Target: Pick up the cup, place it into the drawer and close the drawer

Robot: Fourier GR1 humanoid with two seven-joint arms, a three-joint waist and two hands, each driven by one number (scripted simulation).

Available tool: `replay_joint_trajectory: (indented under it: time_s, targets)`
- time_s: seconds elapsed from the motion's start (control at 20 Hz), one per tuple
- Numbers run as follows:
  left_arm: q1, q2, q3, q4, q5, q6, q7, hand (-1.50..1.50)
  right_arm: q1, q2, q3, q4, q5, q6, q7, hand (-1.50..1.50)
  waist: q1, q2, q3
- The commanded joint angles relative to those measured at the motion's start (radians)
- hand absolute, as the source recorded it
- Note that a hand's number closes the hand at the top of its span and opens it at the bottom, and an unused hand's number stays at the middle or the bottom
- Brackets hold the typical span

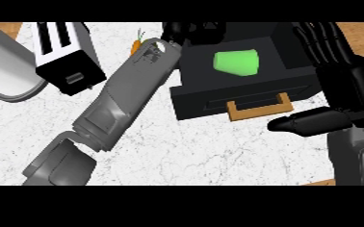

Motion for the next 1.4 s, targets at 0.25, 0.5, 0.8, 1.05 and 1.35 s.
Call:
replay_joint_trajectory:
  time_s: [0.25,0.5,0.8,1.05,1.35]
  targets:
    - [0.062,0.0,-0.042,-0.045,0.116,-0.002,-0.063,-1.5,-0.069,0.028,0.061,0.005,-0.068,0.06,0.025,-1.5,-0.058,0.013,-0.002]
    - [0.076,0.0,-0.005,-0.106,0.219,-0.046,-0.161,-1.5,-0.074,0.024,0.148,0.023,-0.163,0.22,0.012,1.5,-0.046,0.017,-0.003]
    - [0.052,0.0,0.03,-0.125,0.309,0.013,-0.237,-1.5,-0.051,-0.097,0.25,0.007,-0.167,0.385,0.129,1.5,-0.003,-0.008,-0.004]
    - [0.071,0.0,0.027,-0.092,0.334,0.042,-0.303,-1.5,-0.011,-0.17,0.3,-0.002,-0.01,0.396,0.179,-1.5,0.054,-0.018,-0.003]
    - [0.099,0.0,0.029,-0.107,0.386,0.029,-0.317,-1.5,0.045,-0.179,0.369,0.041,0.336,0.287,0.077,-1.5,0.109,-0.025,-0.002]
